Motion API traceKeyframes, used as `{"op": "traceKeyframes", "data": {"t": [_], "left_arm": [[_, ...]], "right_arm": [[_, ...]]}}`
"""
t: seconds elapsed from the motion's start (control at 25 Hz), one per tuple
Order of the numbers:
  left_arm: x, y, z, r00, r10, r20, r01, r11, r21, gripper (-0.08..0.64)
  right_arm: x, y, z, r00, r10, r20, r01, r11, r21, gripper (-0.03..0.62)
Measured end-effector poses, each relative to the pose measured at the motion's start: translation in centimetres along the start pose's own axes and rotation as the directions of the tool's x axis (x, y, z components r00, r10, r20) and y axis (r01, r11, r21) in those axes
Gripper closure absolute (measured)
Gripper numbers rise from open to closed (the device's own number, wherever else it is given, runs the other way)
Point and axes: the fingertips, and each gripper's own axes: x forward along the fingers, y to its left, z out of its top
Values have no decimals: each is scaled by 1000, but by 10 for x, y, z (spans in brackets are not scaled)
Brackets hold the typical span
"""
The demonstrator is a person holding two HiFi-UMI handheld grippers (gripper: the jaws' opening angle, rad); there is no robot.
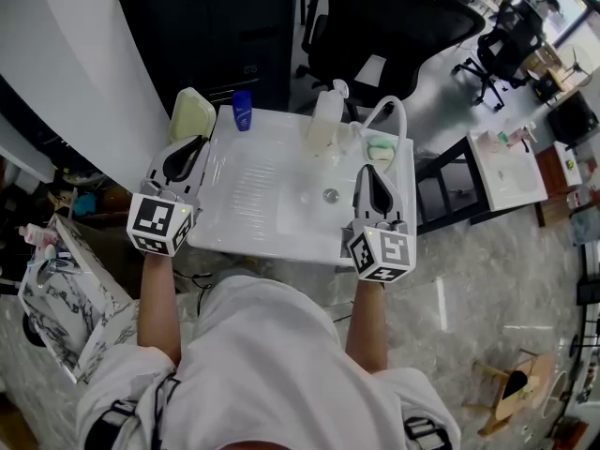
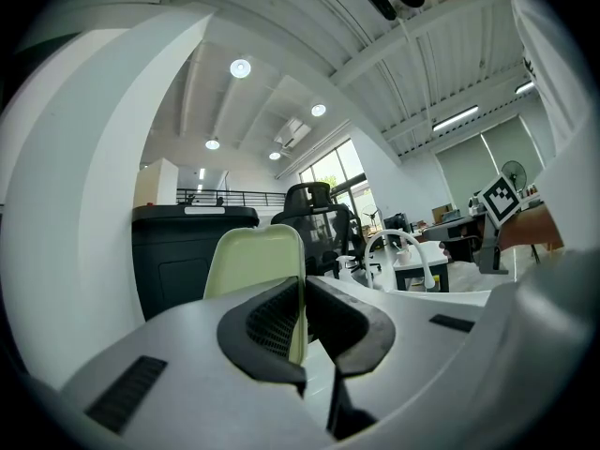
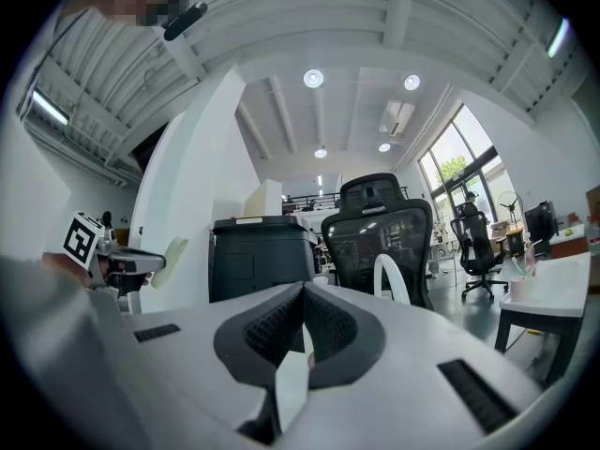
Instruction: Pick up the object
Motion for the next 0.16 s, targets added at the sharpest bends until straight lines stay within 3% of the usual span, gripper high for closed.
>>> {"op": "traceKeyframes", "data": {"t": [0.16], "left_arm": [[-1, 2, 1, 1000, 4, 4, -4, 1000, 2, 520]], "right_arm": [[0, -1, 0, 1000, -8, 2, 8, 1000, -2, 588]]}}
